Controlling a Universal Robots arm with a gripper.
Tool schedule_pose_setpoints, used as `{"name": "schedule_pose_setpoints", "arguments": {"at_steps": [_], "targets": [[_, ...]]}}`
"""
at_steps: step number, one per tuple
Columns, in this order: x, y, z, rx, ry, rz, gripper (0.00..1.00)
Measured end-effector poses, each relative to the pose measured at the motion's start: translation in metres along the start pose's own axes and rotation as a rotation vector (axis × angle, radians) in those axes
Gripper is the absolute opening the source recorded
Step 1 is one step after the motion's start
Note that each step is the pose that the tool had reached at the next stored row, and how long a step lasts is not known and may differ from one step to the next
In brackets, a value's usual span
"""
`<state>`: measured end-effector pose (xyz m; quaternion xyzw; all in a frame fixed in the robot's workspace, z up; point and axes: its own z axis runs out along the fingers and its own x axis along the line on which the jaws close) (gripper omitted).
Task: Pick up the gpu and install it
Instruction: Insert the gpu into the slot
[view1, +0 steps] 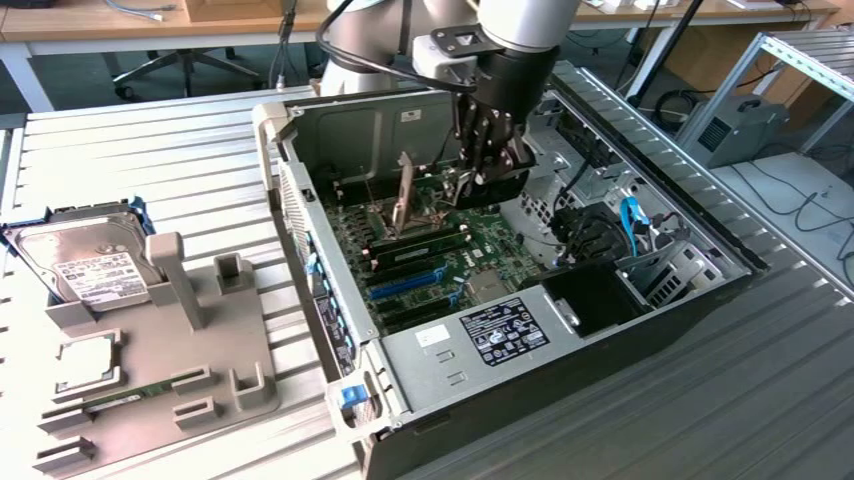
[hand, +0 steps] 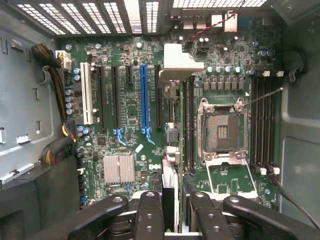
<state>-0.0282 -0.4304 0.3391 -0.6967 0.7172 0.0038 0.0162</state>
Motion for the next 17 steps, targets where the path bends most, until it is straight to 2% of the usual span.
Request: {"name": "schedule_pose_setpoints", "arguments": {"at_steps": [17], "targets": [[0.0068, 0.0005, 0.0008, 0.0, 0.0001, 0.0, 0.26]]}}
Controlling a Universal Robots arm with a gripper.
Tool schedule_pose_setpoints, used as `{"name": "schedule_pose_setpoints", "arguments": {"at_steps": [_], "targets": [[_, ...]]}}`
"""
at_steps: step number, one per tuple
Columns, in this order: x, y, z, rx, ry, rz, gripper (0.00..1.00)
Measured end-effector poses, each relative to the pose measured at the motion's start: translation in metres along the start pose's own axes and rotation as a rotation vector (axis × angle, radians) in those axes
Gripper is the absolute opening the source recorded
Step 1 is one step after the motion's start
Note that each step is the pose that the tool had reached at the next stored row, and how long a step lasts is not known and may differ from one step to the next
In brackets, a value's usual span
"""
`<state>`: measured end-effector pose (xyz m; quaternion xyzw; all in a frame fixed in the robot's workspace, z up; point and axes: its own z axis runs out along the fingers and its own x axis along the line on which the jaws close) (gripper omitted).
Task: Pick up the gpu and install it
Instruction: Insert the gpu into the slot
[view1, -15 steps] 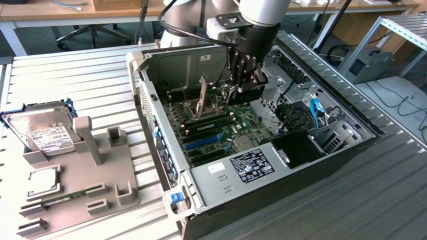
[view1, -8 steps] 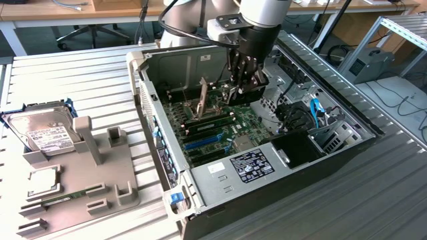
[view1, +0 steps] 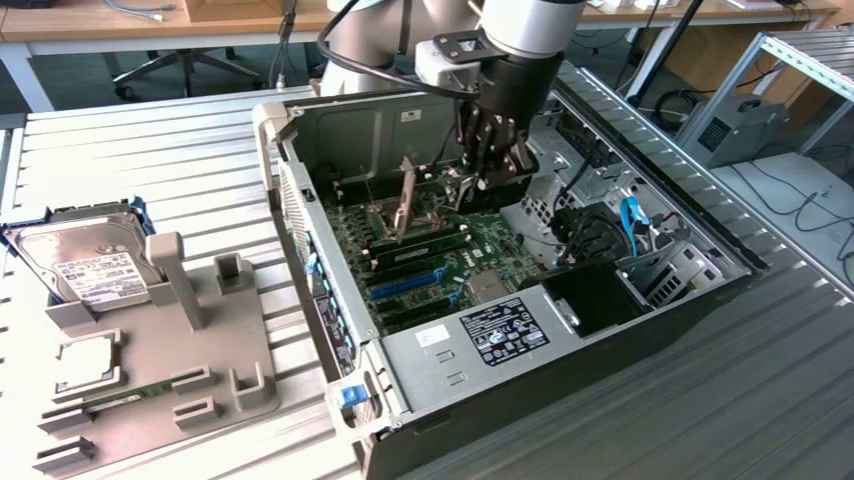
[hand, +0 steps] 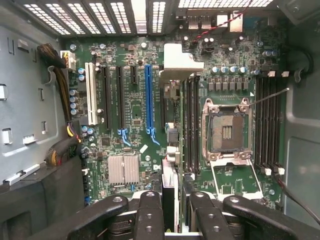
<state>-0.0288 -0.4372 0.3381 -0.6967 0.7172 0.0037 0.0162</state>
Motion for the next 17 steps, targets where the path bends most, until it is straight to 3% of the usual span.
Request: {"name": "schedule_pose_setpoints", "arguments": {"at_steps": [17], "targets": [[0.0062, 0.0008, 0.0015, 0.0, -0.0001, 0.0, 0.26]]}}
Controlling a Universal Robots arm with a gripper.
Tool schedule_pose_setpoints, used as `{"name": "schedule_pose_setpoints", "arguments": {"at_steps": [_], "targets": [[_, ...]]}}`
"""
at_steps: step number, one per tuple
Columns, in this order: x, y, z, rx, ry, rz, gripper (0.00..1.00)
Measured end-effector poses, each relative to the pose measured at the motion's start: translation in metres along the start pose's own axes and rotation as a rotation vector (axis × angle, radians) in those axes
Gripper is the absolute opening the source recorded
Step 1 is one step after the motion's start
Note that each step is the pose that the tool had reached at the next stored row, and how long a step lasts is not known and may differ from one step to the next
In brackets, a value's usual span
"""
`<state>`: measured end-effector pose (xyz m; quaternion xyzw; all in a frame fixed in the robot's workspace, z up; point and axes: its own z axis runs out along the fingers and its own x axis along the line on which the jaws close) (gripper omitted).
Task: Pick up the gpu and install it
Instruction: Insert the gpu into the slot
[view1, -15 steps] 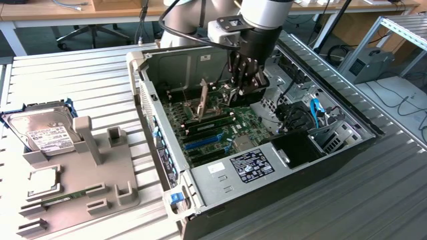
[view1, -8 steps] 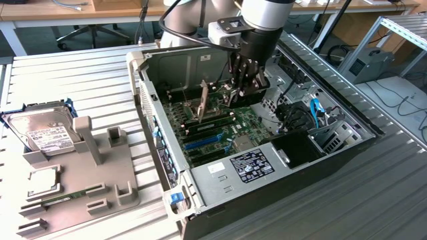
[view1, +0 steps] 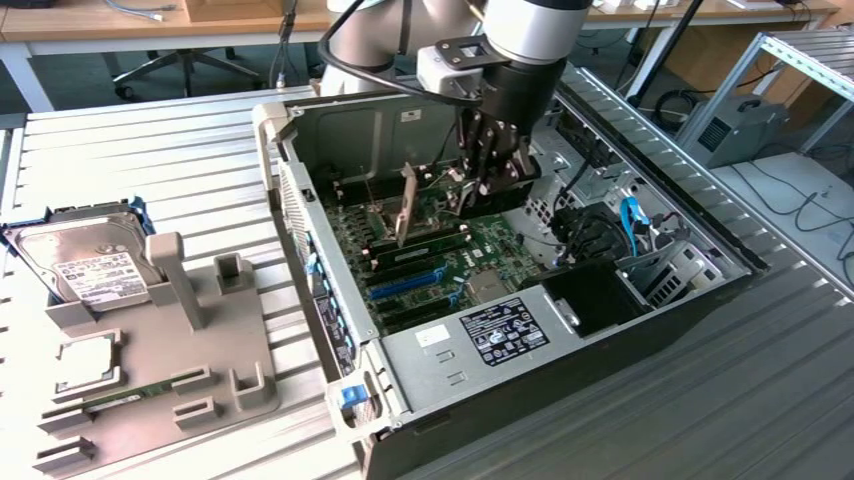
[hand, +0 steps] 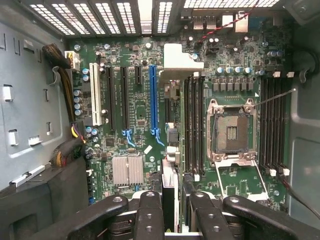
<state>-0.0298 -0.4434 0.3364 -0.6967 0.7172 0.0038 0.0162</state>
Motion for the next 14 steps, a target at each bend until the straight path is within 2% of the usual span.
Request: {"name": "schedule_pose_setpoints", "arguments": {"at_steps": [14], "targets": [[0.0051, 0.0014, 0.0012, 0.0, 0.0, 0.0, 0.26]]}}
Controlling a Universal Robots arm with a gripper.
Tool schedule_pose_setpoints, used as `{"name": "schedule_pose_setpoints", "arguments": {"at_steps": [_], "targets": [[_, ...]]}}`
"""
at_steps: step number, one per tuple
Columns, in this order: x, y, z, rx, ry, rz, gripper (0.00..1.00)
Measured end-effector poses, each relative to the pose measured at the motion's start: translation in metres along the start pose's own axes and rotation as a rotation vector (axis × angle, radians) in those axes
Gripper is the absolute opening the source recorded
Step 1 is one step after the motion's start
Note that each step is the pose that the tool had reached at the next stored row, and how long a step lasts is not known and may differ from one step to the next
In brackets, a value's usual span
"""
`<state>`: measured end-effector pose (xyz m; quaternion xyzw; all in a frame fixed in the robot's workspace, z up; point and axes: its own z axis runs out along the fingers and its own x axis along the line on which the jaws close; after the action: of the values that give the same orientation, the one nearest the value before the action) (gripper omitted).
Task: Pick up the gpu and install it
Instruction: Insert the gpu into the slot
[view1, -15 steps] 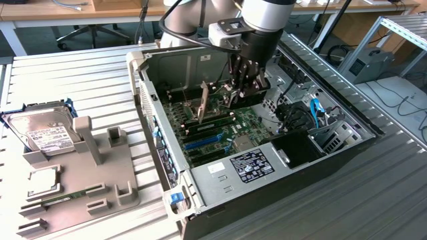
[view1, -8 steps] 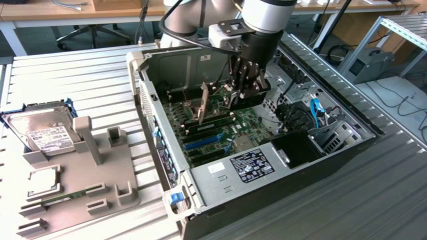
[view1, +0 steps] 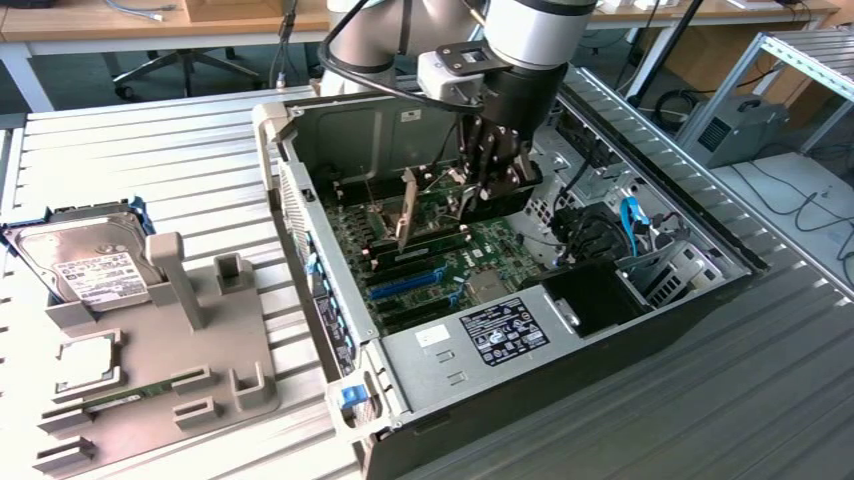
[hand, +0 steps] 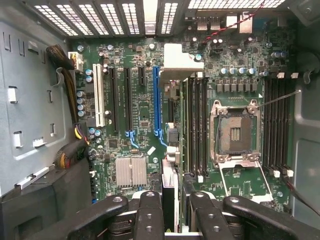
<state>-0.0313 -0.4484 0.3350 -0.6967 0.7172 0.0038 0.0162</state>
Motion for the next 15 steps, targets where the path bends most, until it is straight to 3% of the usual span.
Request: {"name": "schedule_pose_setpoints", "arguments": {"at_steps": [15], "targets": [[0.0041, 0.0017, 0.0015, 0.0001, -0.0001, 0.0, 0.26]]}}
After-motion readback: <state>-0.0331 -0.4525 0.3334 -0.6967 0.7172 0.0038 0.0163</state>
